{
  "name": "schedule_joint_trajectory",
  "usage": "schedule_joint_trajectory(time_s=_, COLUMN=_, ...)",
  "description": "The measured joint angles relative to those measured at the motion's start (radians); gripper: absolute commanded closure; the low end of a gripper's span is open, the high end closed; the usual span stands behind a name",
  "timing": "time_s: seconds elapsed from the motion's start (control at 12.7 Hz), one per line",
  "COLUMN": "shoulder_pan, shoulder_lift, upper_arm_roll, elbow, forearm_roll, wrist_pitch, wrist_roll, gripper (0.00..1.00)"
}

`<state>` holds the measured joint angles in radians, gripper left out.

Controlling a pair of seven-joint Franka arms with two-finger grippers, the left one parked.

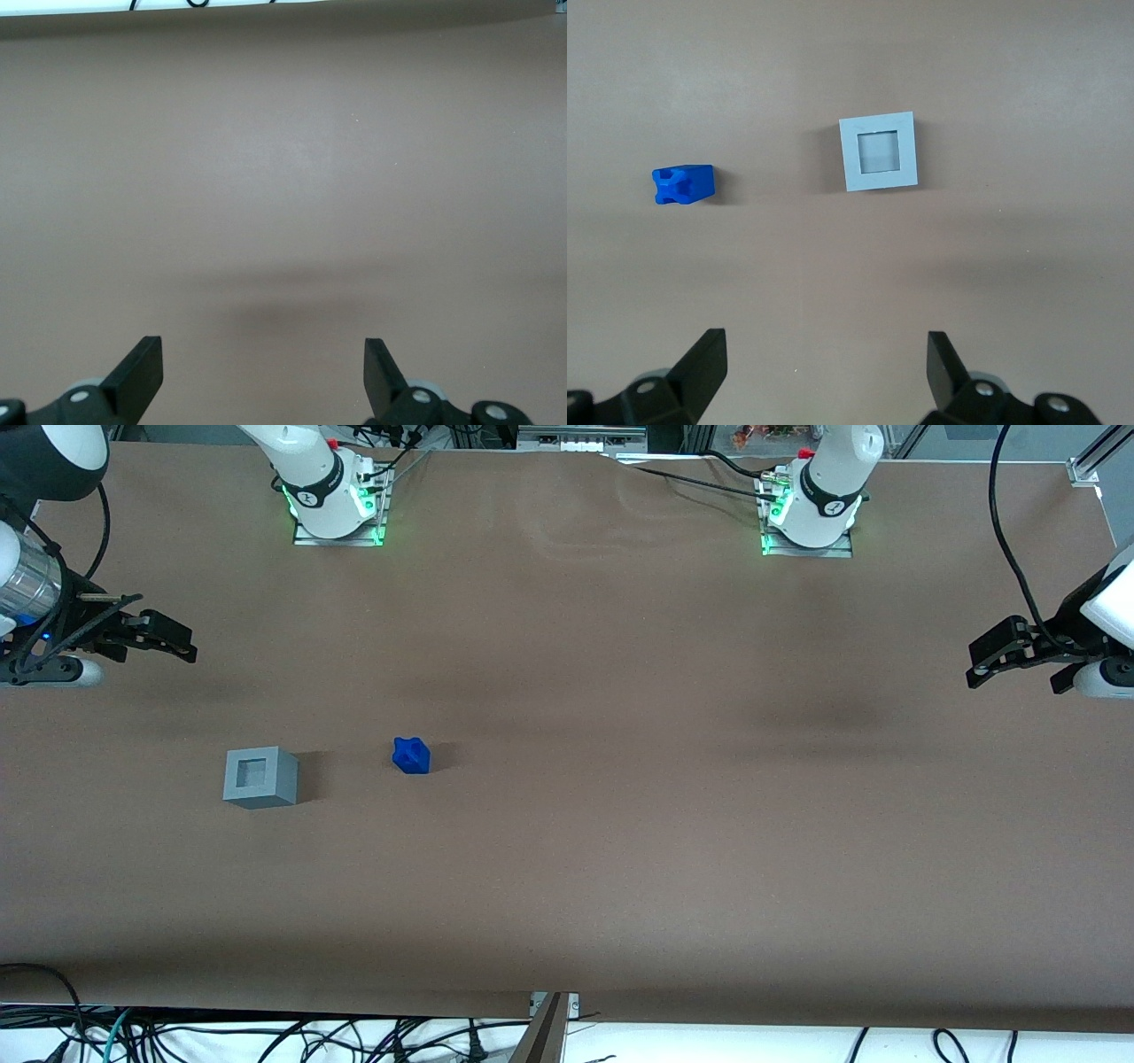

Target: Insert blue part into gray base with right arm

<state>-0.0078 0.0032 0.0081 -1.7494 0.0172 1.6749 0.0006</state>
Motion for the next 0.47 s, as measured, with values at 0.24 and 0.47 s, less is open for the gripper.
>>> schedule_joint_trajectory(time_s=0.24, shoulder_pan=0.0, shoulder_lift=0.0, upper_arm_roll=0.0, elbow=-0.002, forearm_roll=0.0, wrist_pitch=0.001, wrist_roll=0.0, gripper=0.0)
schedule_joint_trajectory(time_s=0.47, shoulder_pan=0.0, shoulder_lift=0.001, upper_arm_roll=0.028, elbow=-0.011, forearm_roll=0.001, wrist_pitch=0.007, wrist_roll=0.0, gripper=0.0)
